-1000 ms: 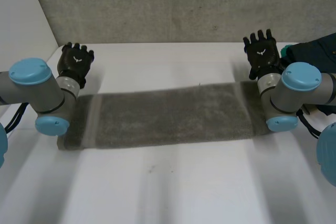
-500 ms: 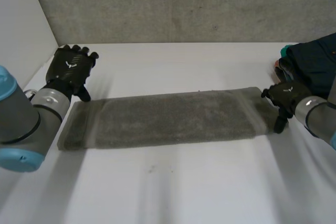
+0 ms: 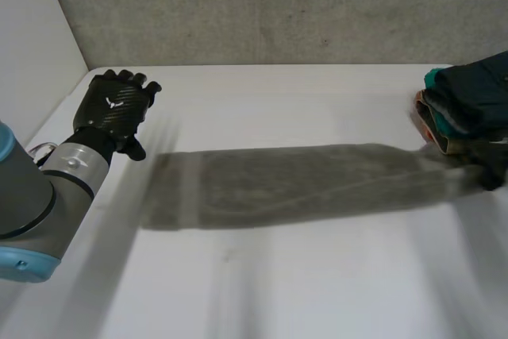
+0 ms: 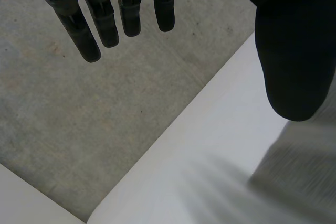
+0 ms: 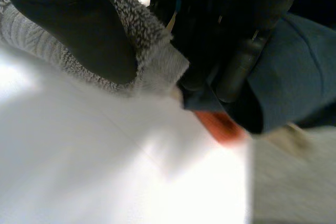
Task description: Fold the laundry.
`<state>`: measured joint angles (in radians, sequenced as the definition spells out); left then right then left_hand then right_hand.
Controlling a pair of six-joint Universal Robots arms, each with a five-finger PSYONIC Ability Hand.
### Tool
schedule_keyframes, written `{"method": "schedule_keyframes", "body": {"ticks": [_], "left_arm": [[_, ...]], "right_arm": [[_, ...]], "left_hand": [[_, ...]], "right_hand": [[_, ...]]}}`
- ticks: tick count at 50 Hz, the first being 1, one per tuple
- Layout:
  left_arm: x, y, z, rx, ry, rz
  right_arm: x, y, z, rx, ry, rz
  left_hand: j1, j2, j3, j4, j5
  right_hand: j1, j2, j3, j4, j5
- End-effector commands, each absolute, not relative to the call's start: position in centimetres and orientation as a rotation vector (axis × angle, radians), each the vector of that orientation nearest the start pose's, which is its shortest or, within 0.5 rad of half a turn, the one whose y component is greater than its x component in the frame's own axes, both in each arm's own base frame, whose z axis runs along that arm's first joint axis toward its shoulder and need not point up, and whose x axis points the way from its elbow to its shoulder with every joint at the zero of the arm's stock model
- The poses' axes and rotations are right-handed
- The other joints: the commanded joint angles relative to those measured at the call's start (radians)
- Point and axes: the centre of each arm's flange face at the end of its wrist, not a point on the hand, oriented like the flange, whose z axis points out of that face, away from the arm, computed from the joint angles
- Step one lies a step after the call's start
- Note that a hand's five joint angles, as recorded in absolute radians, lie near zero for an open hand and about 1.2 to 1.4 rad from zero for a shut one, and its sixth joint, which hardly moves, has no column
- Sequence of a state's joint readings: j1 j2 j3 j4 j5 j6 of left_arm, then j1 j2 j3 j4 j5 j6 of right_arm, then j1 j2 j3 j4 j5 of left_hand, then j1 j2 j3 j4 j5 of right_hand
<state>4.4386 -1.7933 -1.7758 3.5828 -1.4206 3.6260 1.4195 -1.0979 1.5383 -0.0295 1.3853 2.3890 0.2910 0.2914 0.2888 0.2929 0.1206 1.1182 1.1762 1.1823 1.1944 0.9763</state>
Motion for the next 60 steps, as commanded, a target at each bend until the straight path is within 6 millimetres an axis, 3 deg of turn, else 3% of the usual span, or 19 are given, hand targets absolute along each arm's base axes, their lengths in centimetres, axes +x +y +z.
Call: {"method": "schedule_keyframes", "body": {"ticks": [1, 4, 8, 12, 13, 19, 20, 23, 24, 29, 32, 35, 37, 40, 43, 44, 48, 52, 60], "left_arm": [[-22.8, -27.9, 22.1, 0.942, 1.966, -2.216], [-22.6, -27.5, 22.0, 0.932, 1.982, -2.217], [-22.5, -27.1, 22.2, 0.920, 1.994, -2.226], [-22.3, -26.8, 22.6, 0.909, 1.981, -2.240], [-22.3, -26.7, 22.7, 0.907, 1.981, -2.242], [-22.1, -26.4, 23.4, 0.896, 1.956, -2.262], [-22.2, -26.3, 23.5, 0.897, 1.953, -2.266], [-22.3, -26.1, 23.4, 0.902, 1.958, -2.263], [-22.2, -26.1, 23.3, 0.903, 1.961, -2.260], [-22.3, -25.8, 22.9, 0.915, 1.977, -2.249], [-22.3, -25.7, 22.6, 0.917, 1.984, -2.243], [-22.3, -25.6, 22.4, 0.923, 1.991, -2.239], [-22.3, -25.7, 22.4, 0.921, 1.991, -2.238], [-22.5, -25.7, 22.4, 0.926, 1.990, -2.242], [-22.9, -25.5, 22.6, 0.942, 1.979, -2.259], [-23.0, -25.5, 22.7, 0.944, 1.975, -2.263], [-23.7, -25.2, 23.0, 0.969, 1.960, -2.288], [-25.2, -24.6, 23.0, 1.030, 1.957, -2.316], [-30.5, -21.5, 20.7, 1.266, 2.029, -2.348]], "right_arm": [[4.3, -37.7, 17.6, -1.352, 2.904, -1.895], [5.0, -37.7, 17.8, -1.407, 2.871, -1.909], [8.7, -37.5, 18.7, -1.463, 2.715, -1.988], [15.3, -35.8, 21.0, -1.510, 2.420, -2.158], [18.3, -34.7, 21.8, -1.536, 2.270, -2.227], [28.9, -29.4, 22.9, -1.646, 1.676, -2.377], [31.6, -27.5, 22.2, -1.676, 1.527, -2.363], [35.5, -24.5, 20.3, -1.723, 1.326, -2.291], [37.8, -22.5, 19.1, -1.749, 1.210, -2.242], [41.9, -18.0, 14.3, -1.836, 1.065, -2.017], [42.6, -17.0, 11.2, -1.889, 1.098, -1.894], [42.6, -16.8, 10.1, -1.917, 1.130, -1.842], [42.2, -17.2, 10.5, -1.911, 1.174, -1.835], [41.5, -17.9, 12.5, -1.841, 1.294, -1.887], [40.0, -19.4, 14.4, -1.701, 1.469, -1.930], [38.2, -21.1, 16.0, -1.554, 1.617, -1.955], [34.3, -23.2, 17.9, -1.243, 1.845, -1.895], [31.3, -23.8, 17.2, -1.087, 2.016, -1.758], [25.9, -25.8, 14.0, -1.070, 2.265, -1.668]], "left_hand": [[0.019, 0.019, 0.022, 0.018, 0.015], [0.016, 0.016, 0.019, 0.015, 0.012], [0.014, 0.013, 0.016, 0.012, 0.009], [0.011, 0.010, 0.013, 0.009, 0.006], [0.008, 0.007, 0.010, 0.006, 0.003], [0.008, 0.007, 0.010, 0.006, 0.003], [0.008, 0.007, 0.010, 0.006, 0.003], [0.008, 0.007, 0.010, 0.006, 0.003], [0.005, 0.004, 0.007, 0.003, 0.001], [0.002, 0.001, 0.004, 0.000, -0.002], [0.002, 0.001, 0.004, 0.000, -0.002], [-0.001, -0.002, 0.001, -0.003, -0.005], [-0.001, -0.002, 0.001, -0.003, -0.005], [-0.004, -0.004, -0.002, -0.006, -0.008], [-0.010, -0.010, -0.008, -0.012, -0.014], [-0.010, -0.010, -0.008, -0.012, -0.014], [-0.010, -0.010, -0.008, -0.012, -0.014], [-0.010, -0.010, -0.008, -0.012, -0.014], [-0.007, -0.007, -0.005, -0.009, -0.011]], "right_hand": [[0.278, 0.220, 0.214, 0.202, 0.245], [0.278, 0.220, 0.214, 0.202, 0.245], [0.278, 0.220, 0.214, 0.202, 0.245], [0.278, 0.220, 0.214, 0.202, 0.245], [0.278, 0.220, 0.214, 0.202, 0.245], [0.278, 0.220, 0.214, 0.202, 0.245], [0.278, 0.220, 0.214, 0.202, 0.245], [0.278, 0.220, 0.214, 0.202, 0.245], [0.278, 0.220, 0.214, 0.202, 0.245], [0.278, 0.220, 0.214, 0.202, 0.245], [0.278, 0.220, 0.214, 0.202, 0.245], [0.278, 0.220, 0.214, 0.202, 0.245], [-0.414, -0.472, -0.478, -0.490, -0.446], [-0.944, -1.002, -1.008, -1.020, -0.976], [-0.944, -1.002, -1.008, -1.020, -0.976], [-0.944, -1.002, -1.008, -1.020, -0.976], [-0.944, -1.002, -1.008, -1.020, -0.976], [-0.944, -1.002, -1.008, -1.020, -0.976], [-0.944, -1.002, -1.008, -1.020, -0.976]]}}
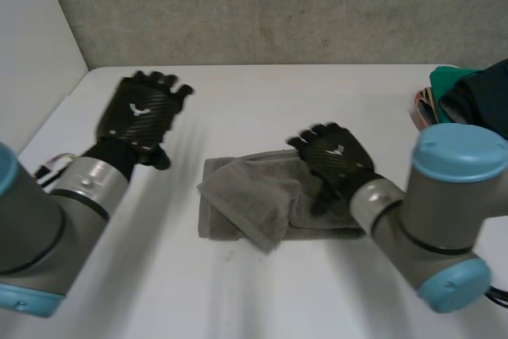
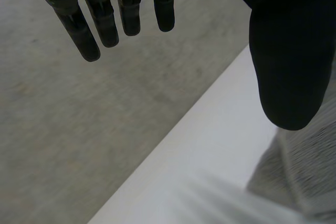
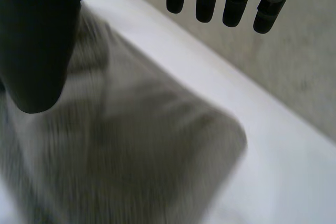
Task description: Fold the laundry.
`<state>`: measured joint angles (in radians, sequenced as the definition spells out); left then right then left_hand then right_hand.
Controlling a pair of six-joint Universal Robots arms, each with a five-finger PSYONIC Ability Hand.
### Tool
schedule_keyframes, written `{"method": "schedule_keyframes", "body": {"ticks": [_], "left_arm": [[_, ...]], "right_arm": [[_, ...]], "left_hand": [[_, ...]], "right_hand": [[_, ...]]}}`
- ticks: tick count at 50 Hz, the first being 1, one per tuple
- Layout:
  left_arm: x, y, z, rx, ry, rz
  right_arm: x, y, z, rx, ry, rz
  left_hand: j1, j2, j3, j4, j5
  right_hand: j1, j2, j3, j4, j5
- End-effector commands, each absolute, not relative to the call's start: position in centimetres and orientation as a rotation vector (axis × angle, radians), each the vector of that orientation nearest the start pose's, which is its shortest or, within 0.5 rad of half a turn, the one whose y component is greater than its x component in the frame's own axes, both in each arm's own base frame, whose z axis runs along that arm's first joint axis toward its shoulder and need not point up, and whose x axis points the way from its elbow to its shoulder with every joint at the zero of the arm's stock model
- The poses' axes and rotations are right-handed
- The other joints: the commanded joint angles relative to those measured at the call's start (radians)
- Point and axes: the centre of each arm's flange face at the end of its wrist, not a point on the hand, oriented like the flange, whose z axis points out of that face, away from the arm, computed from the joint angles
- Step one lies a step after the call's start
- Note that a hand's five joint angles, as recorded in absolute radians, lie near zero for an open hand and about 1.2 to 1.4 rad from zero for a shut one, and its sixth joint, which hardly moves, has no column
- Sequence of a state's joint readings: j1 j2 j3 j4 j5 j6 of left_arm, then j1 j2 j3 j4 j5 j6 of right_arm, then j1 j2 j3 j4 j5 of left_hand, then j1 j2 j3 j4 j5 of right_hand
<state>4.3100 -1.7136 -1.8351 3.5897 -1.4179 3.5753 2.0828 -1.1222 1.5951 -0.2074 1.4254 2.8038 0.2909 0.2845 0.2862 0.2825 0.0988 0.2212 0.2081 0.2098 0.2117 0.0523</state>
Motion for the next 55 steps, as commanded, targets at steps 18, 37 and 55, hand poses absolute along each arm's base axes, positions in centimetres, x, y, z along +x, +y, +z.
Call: {"method": "schedule_keyframes", "body": {"ticks": [18, 37, 55], "left_arm": [[-33.3, -19.0, 14.5, 1.047, 2.191, -2.077], [-32.4, -16.4, 15.6, 0.949, 2.355, -2.138], [-35.7, -15.8, 13.2, 1.006, 2.699, -2.070]], "right_arm": [[25.0, -25.0, 13.5, -1.023, 2.289, -1.643], [24.9, -25.2, 13.8, -1.007, 2.290, -1.689], [24.8, -25.2, 14.7, -0.997, 2.287, -1.719]], "left_hand": [[0.019, 0.026, 0.024, 0.028, 0.037], [0.404, 0.410, 0.409, 0.412, 0.422], [0.164, 0.170, 0.168, 0.172, 0.181]], "right_hand": [[-0.033, -0.020, -0.022, -0.024, -0.039], [-0.025, -0.012, -0.013, -0.015, -0.030], [-0.025, -0.012, -0.013, -0.015, -0.030]]}}
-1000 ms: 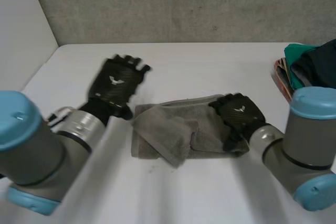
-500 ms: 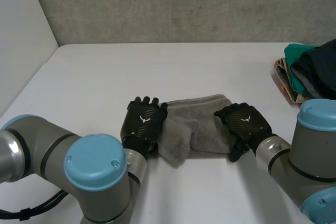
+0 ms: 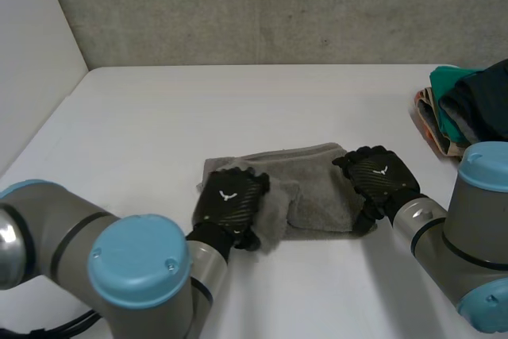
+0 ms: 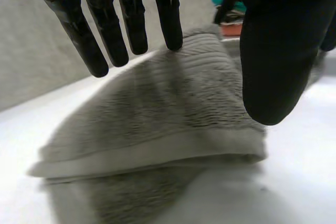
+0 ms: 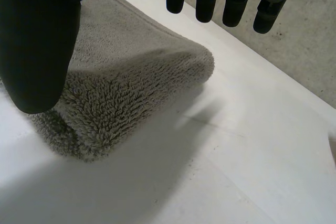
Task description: Fold the laundry.
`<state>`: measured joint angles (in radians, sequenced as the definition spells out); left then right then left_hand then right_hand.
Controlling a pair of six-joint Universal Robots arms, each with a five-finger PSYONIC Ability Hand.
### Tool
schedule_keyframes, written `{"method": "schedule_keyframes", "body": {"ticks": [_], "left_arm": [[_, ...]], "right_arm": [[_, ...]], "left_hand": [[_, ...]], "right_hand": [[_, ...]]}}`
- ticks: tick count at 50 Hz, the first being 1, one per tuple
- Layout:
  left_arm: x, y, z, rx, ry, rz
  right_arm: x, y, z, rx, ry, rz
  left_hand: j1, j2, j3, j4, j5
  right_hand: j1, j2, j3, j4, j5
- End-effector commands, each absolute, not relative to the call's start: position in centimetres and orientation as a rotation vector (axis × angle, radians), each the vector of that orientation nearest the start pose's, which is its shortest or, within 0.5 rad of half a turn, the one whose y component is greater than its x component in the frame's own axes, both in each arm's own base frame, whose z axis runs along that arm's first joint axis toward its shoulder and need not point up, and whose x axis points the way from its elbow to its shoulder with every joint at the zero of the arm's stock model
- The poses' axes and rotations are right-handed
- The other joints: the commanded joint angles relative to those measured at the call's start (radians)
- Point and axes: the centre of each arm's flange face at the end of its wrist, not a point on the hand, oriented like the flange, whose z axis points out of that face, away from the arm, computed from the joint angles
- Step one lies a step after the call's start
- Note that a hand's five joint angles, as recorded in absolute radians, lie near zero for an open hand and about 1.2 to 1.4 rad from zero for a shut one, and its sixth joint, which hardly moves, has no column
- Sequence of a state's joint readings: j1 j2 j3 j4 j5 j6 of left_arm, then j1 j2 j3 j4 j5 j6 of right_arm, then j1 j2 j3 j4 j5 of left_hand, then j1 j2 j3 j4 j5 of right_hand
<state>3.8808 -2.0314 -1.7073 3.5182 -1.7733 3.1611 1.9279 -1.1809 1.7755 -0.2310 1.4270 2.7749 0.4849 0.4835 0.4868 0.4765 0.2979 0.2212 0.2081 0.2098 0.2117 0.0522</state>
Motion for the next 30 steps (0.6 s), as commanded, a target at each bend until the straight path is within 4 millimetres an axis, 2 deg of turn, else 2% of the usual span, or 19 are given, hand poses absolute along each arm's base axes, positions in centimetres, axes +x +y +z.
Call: {"method": "schedule_keyframes", "body": {"ticks": [1, 8, 15, 22, 24, 27, 30], "left_arm": [[-35.9, -15.9, 13.0, 1.007, 2.705, -2.058], [-37.0, -16.8, 11.3, 1.033, 2.744, -1.948], [-37.7, -17.6, 10.5, 1.028, 2.742, -1.920], [-37.3, -18.6, 11.3, 0.926, 2.677, -1.966], [-37.0, -19.0, 11.7, 0.886, 2.659, -1.982], [-36.1, -20.1, 13.6, 0.812, 2.630, -2.039], [-35.1, -20.8, 14.5, 0.764, 2.618, -2.054]], "right_arm": [[24.8, -25.2, 14.7, -0.997, 2.287, -1.719], [24.8, -25.1, 14.6, -0.999, 2.289, -1.712], [24.8, -25.1, 14.5, -1.000, 2.289, -1.709], [24.9, -24.9, 14.5, -1.009, 2.284, -1.706], [25.0, -24.8, 14.5, -1.012, 2.282, -1.705], [25.2, -24.7, 14.6, -1.019, 2.275, -1.708], [25.3, -24.7, 14.7, -1.024, 2.267, -1.712]], "left_hand": [[-0.031, -0.029, -0.033, -0.022, -0.018], [-0.083, -0.082, -0.085, -0.075, -0.071], [-0.048, -0.047, -0.050, -0.040, -0.036], [0.565, 0.566, 0.563, 0.573, 0.577], [0.659, 0.660, 0.657, 0.667, 0.671], [0.683, 0.684, 0.681, 0.691, 0.695], [0.689, 0.690, 0.687, 0.697, 0.701]], "right_hand": [[-0.025, -0.012, -0.013, -0.015, -0.030], [-0.025, -0.012, -0.013, -0.015, -0.030], [-0.025, -0.012, -0.013, -0.015, -0.030], [-0.025, -0.012, -0.013, -0.015, -0.030], [-0.025, -0.012, -0.013, -0.015, -0.030], [-0.025, -0.012, -0.013, -0.015, -0.030], [-0.025, -0.012, -0.013, -0.015, -0.030]]}}
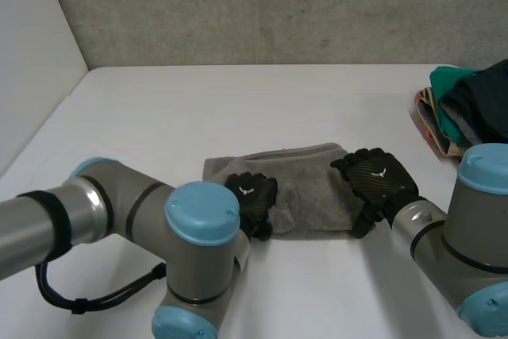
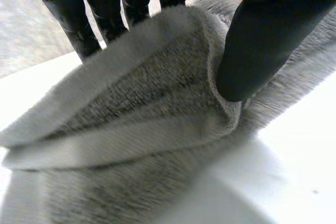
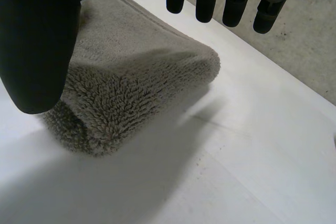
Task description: Fold the laundry.
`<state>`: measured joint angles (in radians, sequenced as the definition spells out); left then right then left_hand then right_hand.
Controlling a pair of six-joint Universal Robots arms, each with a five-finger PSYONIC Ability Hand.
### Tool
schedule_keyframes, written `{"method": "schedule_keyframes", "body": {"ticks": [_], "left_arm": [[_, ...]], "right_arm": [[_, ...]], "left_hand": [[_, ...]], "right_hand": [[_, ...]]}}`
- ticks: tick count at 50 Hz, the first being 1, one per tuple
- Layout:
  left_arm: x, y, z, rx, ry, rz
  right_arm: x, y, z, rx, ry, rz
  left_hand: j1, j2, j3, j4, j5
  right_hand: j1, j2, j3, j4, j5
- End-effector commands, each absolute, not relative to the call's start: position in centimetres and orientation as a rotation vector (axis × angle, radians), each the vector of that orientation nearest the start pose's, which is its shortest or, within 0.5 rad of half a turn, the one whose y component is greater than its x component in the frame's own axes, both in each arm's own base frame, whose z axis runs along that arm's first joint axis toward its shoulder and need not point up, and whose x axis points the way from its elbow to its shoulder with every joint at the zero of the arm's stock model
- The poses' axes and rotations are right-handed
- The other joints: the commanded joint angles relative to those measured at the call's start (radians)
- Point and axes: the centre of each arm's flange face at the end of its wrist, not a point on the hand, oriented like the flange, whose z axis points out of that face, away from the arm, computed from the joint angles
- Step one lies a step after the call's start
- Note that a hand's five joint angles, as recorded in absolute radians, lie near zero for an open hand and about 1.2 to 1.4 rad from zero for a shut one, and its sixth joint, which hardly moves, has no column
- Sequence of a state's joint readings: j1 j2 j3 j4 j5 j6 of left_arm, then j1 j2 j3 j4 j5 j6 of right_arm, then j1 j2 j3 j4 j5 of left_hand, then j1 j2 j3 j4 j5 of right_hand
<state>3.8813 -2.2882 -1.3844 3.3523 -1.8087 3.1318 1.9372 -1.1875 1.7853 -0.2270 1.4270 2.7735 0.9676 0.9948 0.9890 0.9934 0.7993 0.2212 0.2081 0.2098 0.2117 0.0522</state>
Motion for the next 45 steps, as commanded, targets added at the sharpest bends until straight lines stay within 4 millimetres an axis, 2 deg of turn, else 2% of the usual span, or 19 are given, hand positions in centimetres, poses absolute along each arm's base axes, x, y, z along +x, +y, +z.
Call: {"method": "schedule_keyframes", "body": {"ticks": [1, 8, 12, 15, 20, 26, 30, 31, 34, 36, 41, 45], "left_arm": [[-34.7, -21.2, 15.0, 0.744, 2.605, -2.063], [-33.2, -22.4, 16.0, 0.827, 2.467, -2.040], [-31.8, -24.1, 16.9, 0.937, 2.318, -2.007], [-31.3, -24.5, 16.6, 1.013, 2.270, -1.976], [-30.8, -23.8, 15.1, 1.217, 2.212, -1.886], [-30.1, -22.3, 13.7, 1.307, 2.215, -1.809], [-29.9, -21.6, 13.5, 1.315, 2.211, -1.807], [-29.9, -21.4, 13.9, 1.313, 2.197, -1.827], [-30.0, -21.0, 14.9, 1.302, 2.172, -1.872], [-30.0, -20.8, 15.6, 1.295, 2.155, -1.901], [-29.5, -20.3, 17.5, 1.266, 2.119, -1.961], [-29.0, -19.8, 19.5, 1.229, 2.078, -2.029]], "right_arm": [[25.4, -24.6, 14.7, -1.025, 2.266, -1.712], [26.3, -24.1, 15.2, -1.049, 2.226, -1.718], [26.5, -23.8, 15.1, -1.060, 2.220, -1.705], [26.6, -23.7, 15.0, -1.064, 2.223, -1.697], [26.6, -23.6, 14.7, -1.076, 2.228, -1.691], [26.2, -23.9, 14.2, -1.076, 2.271, -1.689], [26.0, -24.2, 13.5, -1.100, 2.295, -1.682], [26.0, -24.2, 13.3, -1.110, 2.295, -1.683], [25.9, -24.4, 12.9, -1.161, 2.300, -1.689], [25.8, -24.4, 12.9, -1.203, 2.302, -1.701], [25.3, -24.0, 13.1, -1.287, 2.313, -1.716], [23.6, -24.4, 14.3, -1.361, 2.341, -1.781]], "left_hand": [[0.203, 0.176, 0.182, 0.177, 0.197], [0.168, 0.141, 0.146, 0.142, 0.162], [0.130, 0.102, 0.108, 0.104, 0.123], [0.138, 0.111, 0.117, 0.113, 0.132], [0.141, 0.114, 0.120, 0.115, 0.135], [0.118, 0.091, 0.097, 0.092, 0.112], [-0.122, -0.149, -0.144, -0.148, -0.128], [-0.260, -0.287, -0.281, -0.285, -0.266], [-0.463, -0.490, -0.484, -0.488, -0.469], [-0.502, -0.529, -0.523, -0.527, -0.508], [-0.525, -0.552, -0.547, -0.551, -0.531], [-0.531, -0.558, -0.552, -0.557, -0.537]], "right_hand": [[-0.025, -0.012, -0.013, -0.015, -0.030], [-0.004, 0.009, 0.007, 0.005, -0.010], [0.078, 0.091, 0.089, 0.087, 0.072], [0.172, 0.185, 0.183, 0.181, 0.166], [0.260, 0.273, 0.271, 0.269, 0.254], [0.354, 0.367, 0.365, 0.363, 0.348], [0.489, 0.502, 0.500, 0.498, 0.483], [0.536, 0.549, 0.547, 0.545, 0.530], [0.975, 0.988, 0.986, 0.985, 0.970], [1.174, 1.188, 1.186, 1.184, 1.169], [1.175, 1.188, 1.186, 1.185, 1.170], [1.175, 1.188, 1.186, 1.185, 1.170]]}}
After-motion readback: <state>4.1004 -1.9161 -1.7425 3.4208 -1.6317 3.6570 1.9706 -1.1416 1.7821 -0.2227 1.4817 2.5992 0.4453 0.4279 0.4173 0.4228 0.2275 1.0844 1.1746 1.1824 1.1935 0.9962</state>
